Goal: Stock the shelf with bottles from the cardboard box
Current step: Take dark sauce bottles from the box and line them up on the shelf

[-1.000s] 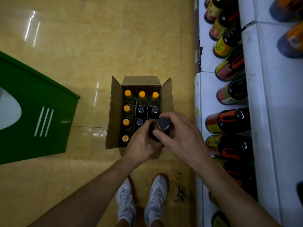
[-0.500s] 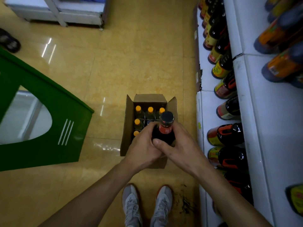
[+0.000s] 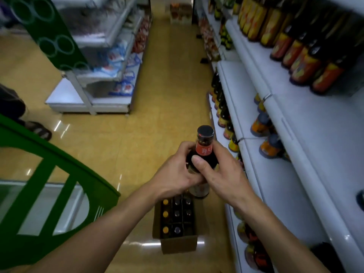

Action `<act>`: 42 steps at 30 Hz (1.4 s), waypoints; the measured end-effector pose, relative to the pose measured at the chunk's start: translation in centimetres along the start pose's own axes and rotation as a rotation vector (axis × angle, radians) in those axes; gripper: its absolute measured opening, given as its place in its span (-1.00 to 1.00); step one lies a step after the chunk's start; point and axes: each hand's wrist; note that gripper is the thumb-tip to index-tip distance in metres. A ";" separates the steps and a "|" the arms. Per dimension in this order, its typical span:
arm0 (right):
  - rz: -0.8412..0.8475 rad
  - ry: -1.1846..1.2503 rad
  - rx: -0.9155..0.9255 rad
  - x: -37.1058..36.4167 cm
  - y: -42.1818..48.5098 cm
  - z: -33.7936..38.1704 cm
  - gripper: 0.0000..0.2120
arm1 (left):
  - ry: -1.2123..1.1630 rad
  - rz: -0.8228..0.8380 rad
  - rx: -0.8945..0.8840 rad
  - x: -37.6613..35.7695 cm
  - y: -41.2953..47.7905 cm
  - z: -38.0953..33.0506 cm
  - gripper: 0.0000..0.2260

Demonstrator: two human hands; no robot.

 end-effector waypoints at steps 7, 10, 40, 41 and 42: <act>-0.087 -0.003 0.134 7.8 3.4 10.7 -0.77 | -0.012 0.043 -0.190 5.5 -2.4 -11.3 -0.31; -0.114 -0.003 0.170 10.9 3.7 14.6 -0.75 | -0.001 0.125 -0.289 7.0 -3.9 -15.3 -0.26; -0.583 -0.375 0.196 37.7 -9.3 30.2 -0.81 | 0.014 0.620 -0.817 -5.7 -11.6 -44.7 -0.49; -0.594 -0.390 0.192 38.3 -9.7 30.3 -0.81 | 0.013 0.633 -0.823 -6.3 -11.6 -45.3 -0.49; -0.609 -0.408 0.186 39.2 -10.3 30.5 -0.82 | 0.013 0.646 -0.832 -7.2 -11.6 -46.1 -0.50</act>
Point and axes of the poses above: each hand's wrist, its own y-axis towards the middle knuckle, its own x-axis out of the back of the hand, z = x × y, and after that the axes turned 13 degrees about x, right-handed
